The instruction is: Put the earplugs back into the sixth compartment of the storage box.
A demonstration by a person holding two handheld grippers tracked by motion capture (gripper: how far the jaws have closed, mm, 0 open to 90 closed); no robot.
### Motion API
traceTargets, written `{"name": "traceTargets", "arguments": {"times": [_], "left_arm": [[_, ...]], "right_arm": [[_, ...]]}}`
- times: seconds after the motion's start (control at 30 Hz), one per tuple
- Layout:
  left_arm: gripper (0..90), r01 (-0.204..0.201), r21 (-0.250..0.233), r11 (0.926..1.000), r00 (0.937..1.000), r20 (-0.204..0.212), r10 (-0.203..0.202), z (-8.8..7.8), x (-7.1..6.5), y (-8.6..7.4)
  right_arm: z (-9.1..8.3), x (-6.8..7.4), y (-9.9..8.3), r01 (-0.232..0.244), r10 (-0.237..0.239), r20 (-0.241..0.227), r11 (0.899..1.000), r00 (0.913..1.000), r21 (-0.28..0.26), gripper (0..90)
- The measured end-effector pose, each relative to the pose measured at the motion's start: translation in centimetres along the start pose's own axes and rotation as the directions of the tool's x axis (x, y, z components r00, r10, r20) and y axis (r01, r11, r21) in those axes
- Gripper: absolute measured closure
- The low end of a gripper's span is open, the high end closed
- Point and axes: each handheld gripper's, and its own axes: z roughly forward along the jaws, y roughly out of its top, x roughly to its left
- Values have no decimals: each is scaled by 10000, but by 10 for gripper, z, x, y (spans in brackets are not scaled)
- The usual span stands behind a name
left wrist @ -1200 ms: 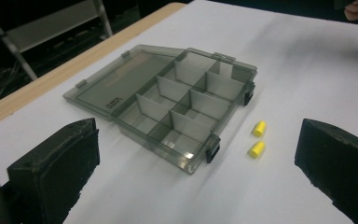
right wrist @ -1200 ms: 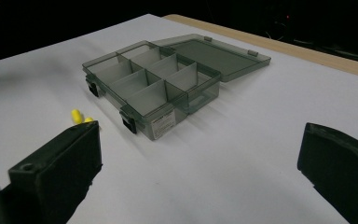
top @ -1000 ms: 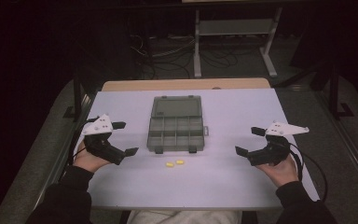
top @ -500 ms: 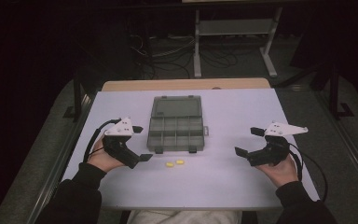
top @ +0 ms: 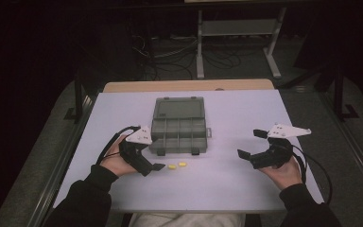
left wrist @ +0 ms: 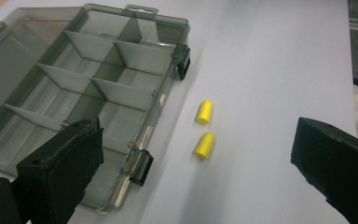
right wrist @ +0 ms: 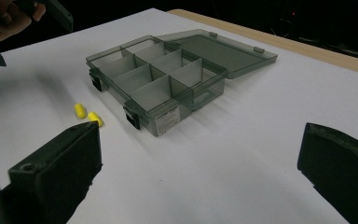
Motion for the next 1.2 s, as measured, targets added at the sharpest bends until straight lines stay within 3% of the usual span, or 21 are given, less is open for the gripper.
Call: {"name": "traceTargets", "arguments": {"times": [0.4, 0.57, 0.9, 1.2], "left_arm": [[64, -288, 671, 9973, 9980, 583, 249, 23, -3, 4], [89, -491, 1070, 9930, 9959, 802, 406, 34, -4, 6], [160, -980, 1934, 9762, 9897, 1217, 753, 55, -6, 8], [306, -1186, 2452, 9622, 9857, 1456, 844, 69, -2, 5]], "right_arm": [[1, 0, 0, 48, -48, -38, 10000, 10000, 58, 0], [2, 1, 0, 63, -62, -49, 9999, 10000, 86, 0], [2, 1, 0, 92, -91, -88, 9999, 9999, 106, 0], [3, 2, 0, 117, -115, -144, 9998, 9998, 157, 0]]}}
